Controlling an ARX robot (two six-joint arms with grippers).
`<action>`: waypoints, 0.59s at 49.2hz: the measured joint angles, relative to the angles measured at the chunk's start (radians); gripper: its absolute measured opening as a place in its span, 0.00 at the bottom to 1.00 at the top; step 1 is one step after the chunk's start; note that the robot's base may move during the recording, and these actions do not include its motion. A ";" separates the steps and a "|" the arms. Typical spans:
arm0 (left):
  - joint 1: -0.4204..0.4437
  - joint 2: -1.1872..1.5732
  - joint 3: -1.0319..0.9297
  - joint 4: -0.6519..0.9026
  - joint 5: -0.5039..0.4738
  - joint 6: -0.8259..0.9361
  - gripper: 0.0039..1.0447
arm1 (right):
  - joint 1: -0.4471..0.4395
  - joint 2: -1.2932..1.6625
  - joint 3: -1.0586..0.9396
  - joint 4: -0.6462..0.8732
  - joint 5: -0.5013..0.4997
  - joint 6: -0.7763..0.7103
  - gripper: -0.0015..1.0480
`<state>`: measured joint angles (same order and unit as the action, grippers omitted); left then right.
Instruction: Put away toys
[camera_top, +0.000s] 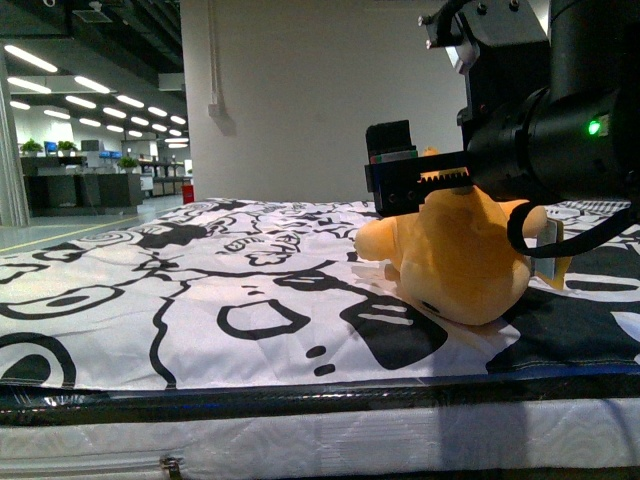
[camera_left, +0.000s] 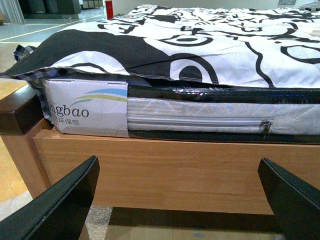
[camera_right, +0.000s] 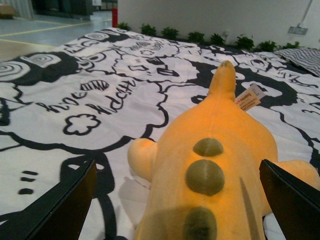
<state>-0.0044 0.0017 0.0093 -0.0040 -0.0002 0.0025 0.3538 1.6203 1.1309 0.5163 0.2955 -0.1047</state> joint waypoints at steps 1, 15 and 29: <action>0.000 0.000 0.000 0.000 0.000 0.000 0.94 | -0.004 0.010 0.006 0.001 0.004 -0.002 0.94; 0.000 0.000 0.000 0.000 0.000 0.000 0.94 | -0.035 0.106 0.027 -0.004 0.035 -0.008 0.94; 0.000 0.000 0.000 0.000 0.000 0.000 0.94 | -0.028 0.122 -0.005 -0.019 0.020 0.018 0.94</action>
<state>-0.0044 0.0017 0.0093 -0.0040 -0.0002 0.0025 0.3260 1.7424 1.1255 0.4969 0.3157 -0.0868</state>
